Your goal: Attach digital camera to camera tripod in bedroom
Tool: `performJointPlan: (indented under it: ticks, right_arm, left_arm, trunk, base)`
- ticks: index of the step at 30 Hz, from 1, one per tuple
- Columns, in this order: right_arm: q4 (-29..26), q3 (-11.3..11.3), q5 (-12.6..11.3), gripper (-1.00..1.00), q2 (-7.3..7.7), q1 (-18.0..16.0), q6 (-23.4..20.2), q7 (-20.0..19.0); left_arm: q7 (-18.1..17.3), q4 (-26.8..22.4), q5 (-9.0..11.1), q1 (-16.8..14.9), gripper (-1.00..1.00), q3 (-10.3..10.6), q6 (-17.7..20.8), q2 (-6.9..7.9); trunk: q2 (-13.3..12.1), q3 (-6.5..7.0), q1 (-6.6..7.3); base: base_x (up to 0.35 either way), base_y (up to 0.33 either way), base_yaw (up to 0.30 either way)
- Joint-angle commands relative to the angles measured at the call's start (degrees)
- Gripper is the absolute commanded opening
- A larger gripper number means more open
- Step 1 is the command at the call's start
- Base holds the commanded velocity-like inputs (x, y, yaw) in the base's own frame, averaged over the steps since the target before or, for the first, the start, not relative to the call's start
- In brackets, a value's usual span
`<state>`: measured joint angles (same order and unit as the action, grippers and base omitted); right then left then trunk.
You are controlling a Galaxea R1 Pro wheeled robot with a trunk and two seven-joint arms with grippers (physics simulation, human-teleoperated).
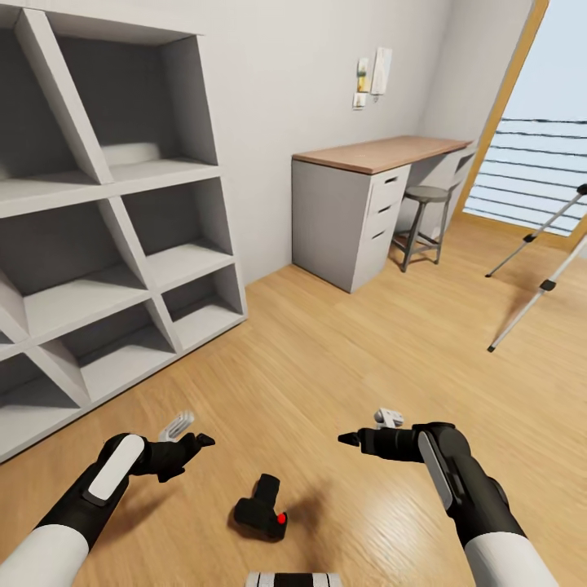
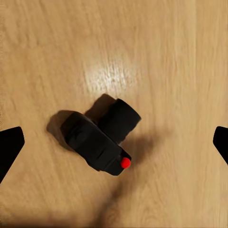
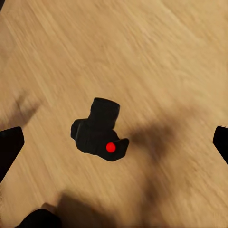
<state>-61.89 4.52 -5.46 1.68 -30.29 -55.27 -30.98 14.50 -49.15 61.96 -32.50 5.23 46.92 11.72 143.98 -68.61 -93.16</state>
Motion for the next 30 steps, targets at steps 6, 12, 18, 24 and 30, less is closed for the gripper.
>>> performJointPlan:
  ticks: [6, 12, 18, 24, 30]
  right_arm:
    - [-0.1, 0.0, -0.6, 1.00, 0.06, 0.0, -0.4, -1.1]
    - [-0.1, 0.0, -0.6, 1.00, 0.07, 0.0, -0.4, -1.8]
    - [-0.1, 0.0, -0.6, 1.00, 0.07, 0.0, -0.4, -2.0]
    - [-0.2, 0.0, -0.6, 1.00, 0.03, 0.0, -0.4, -2.1]
    - [-0.3, 0.0, -0.6, 1.00, -0.13, 0.0, -0.4, -2.1]
  left_arm:
    - [0.5, -0.1, 0.6, 0.0, 1.00, 0.2, 0.0, 0.06]
    - [0.5, -0.1, 0.6, 0.0, 1.00, 0.2, 0.0, 0.06]
    - [0.5, -0.1, 0.6, 0.0, 1.00, 0.2, 0.0, 0.06]
    - [0.5, -0.1, 0.6, 0.0, 1.00, 0.2, 0.0, 0.06]
    - [0.4, -0.1, 0.7, 0.0, 1.00, 0.2, 0.0, 0.06]
  trunk:
    - [0.1, -1.38, -0.14]
    - [0.2, -2.71, -0.29]
    - [0.3, -4.04, -0.45]
    - [0.3, -5.37, -0.60]
    - [0.4, -6.70, -0.76]
  base:
    - [0.000, 0.000, 0.000]
    - [0.000, 0.000, 0.000]
    - [0.000, 0.000, 0.000]
    - [0.000, 0.000, 0.000]
    - [0.000, 0.000, 0.000]
